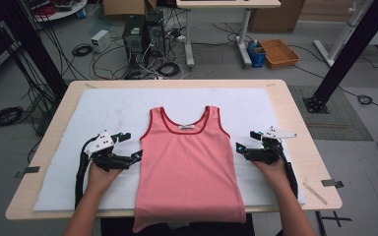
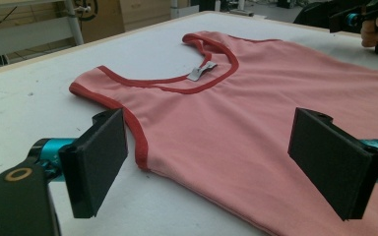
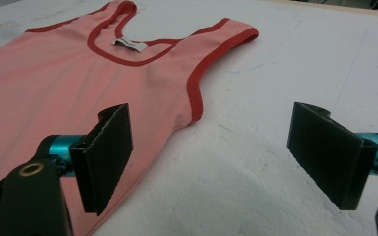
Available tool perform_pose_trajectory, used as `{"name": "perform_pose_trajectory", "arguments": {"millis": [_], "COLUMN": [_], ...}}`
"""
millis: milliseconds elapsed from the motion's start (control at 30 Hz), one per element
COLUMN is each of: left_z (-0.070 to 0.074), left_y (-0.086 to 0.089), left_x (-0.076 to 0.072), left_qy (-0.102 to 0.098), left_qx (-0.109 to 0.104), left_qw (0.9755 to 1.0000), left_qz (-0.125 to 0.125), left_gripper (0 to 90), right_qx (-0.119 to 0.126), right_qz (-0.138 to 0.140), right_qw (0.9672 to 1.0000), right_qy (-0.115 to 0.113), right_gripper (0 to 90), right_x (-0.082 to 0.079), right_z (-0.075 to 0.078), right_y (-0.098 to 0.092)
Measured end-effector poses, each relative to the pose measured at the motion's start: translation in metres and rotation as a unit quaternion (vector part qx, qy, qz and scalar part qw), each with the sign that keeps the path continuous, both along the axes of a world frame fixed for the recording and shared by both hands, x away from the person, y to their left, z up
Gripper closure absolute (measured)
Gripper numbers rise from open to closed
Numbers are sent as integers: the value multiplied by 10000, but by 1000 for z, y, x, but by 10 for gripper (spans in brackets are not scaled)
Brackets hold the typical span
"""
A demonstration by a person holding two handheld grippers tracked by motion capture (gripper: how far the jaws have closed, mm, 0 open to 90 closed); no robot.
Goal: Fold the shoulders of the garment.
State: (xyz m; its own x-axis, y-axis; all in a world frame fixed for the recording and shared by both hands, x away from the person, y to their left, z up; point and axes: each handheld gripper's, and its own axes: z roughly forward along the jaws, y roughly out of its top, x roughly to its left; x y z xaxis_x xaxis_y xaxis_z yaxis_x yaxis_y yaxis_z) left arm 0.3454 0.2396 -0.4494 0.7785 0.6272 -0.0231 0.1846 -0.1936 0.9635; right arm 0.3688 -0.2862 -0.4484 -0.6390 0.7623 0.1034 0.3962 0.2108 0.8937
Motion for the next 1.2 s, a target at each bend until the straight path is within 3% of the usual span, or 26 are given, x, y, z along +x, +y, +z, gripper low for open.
{"name": "perform_pose_trajectory", "arguments": {"millis": [333, 533, 733, 800, 867, 1033, 1200], "left_z": [0, 0, 0, 0, 0, 0, 0], "left_y": [1, 2, 3, 3, 2, 2, 2], "left_x": [1, 1, 1, 1, 1, 1, 1], "left_qy": [34, 48, 37, 41, 34, 39, 44], "left_qx": [-69, -86, -113, -114, -98, -95, -113], "left_qw": [10000, 10000, 9999, 9999, 9999, 9999, 9999], "left_qz": [-9, 18, 29, 33, 36, 31, 29], "left_gripper": [152, 151, 152, 151, 151, 151, 151], "right_qx": [-92, -84, 75, -6, -134, -8, -99], "right_qz": [-55, -129, -206, -223, -236, -252, -177], "right_qw": [9999, 9999, 9997, 9997, 9994, 9996, 9998], "right_qy": [16, 16, 122, 118, 213, 143, 79], "right_gripper": [171, 171, 171, 171, 171, 171, 171], "right_x": [0, 0, 2, 2, 4, 4, 5], "right_z": [0, 0, 1, 1, 5, 16, 35], "right_y": [2, 1, -2, -3, -3, -5, -7]}}
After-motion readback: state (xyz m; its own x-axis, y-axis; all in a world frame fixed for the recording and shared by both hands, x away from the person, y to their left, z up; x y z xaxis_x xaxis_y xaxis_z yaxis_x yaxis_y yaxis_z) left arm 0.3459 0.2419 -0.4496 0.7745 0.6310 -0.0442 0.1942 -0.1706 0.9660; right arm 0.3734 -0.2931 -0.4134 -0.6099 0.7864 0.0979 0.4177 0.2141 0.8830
